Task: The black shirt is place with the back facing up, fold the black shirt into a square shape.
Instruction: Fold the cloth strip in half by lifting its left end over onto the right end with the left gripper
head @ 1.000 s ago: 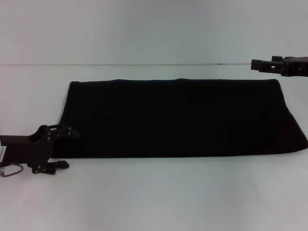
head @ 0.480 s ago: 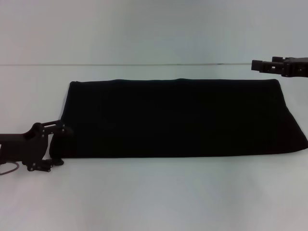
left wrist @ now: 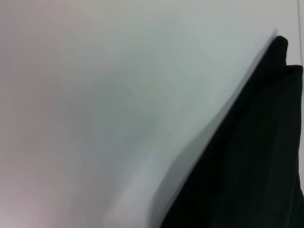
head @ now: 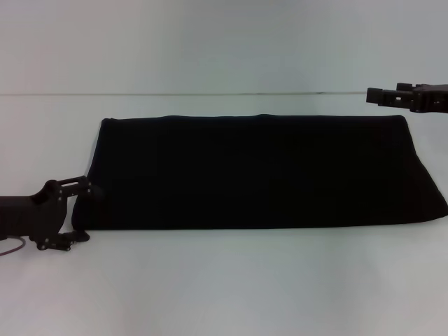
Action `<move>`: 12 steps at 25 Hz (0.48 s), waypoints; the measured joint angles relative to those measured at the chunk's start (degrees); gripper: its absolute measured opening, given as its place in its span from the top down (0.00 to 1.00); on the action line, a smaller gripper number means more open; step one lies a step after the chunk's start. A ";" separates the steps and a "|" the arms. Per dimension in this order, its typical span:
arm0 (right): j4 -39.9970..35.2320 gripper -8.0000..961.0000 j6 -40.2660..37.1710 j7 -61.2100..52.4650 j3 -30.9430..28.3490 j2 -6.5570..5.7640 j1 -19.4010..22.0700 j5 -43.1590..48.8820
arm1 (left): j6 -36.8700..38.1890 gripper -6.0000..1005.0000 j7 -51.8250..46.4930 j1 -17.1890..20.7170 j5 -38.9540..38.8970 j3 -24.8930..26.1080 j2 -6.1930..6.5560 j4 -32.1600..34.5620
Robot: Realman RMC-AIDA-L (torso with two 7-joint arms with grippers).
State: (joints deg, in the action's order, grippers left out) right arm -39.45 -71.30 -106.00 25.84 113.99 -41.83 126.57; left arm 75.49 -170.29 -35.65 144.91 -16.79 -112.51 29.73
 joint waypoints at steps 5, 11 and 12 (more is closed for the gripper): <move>0.00 0.05 0.37 0.00 0.16 0.07 0.00 0.00 | -0.25 0.08 0.06 0.08 0.00 0.01 -0.07 -0.03; 0.00 0.05 0.38 0.00 0.17 0.09 -0.08 0.00 | -0.63 0.08 0.53 0.14 -0.32 -0.01 -0.14 -0.04; -0.01 0.05 0.38 0.00 0.18 0.09 -0.08 0.00 | -0.75 0.08 0.62 0.14 -0.39 -0.01 -0.14 -0.03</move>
State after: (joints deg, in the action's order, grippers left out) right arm -39.45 -70.92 -106.00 26.02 114.08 -41.91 126.56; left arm 74.74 -169.66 -35.51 144.52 -16.80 -112.65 29.71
